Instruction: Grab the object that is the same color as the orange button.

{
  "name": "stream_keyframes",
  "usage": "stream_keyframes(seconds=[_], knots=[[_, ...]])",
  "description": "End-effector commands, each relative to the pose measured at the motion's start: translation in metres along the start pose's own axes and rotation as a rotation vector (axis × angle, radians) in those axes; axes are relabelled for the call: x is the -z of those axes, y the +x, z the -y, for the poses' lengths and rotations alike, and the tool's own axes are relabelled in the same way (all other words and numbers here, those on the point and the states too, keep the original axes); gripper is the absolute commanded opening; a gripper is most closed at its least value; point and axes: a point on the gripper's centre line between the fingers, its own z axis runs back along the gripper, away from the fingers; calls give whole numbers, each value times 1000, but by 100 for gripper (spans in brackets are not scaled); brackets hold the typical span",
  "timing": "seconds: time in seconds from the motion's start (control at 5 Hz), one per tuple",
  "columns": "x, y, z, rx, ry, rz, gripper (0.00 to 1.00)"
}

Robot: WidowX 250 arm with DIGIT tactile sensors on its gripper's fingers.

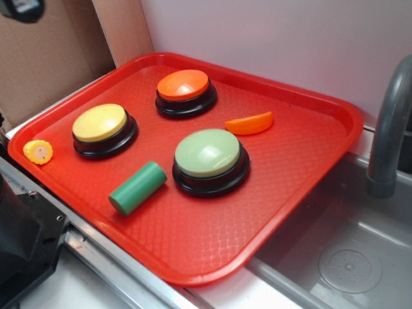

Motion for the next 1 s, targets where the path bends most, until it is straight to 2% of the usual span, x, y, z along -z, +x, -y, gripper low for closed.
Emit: stream_keyframes(seconds=[0.0,0.4,0.6,0.8], knots=[[35,74,6,128,-4,69,100],[88,135,27,238,-24,159,100],[130,156,44,282,-22,148,100],[154,164,49,284,-20,138,100]])
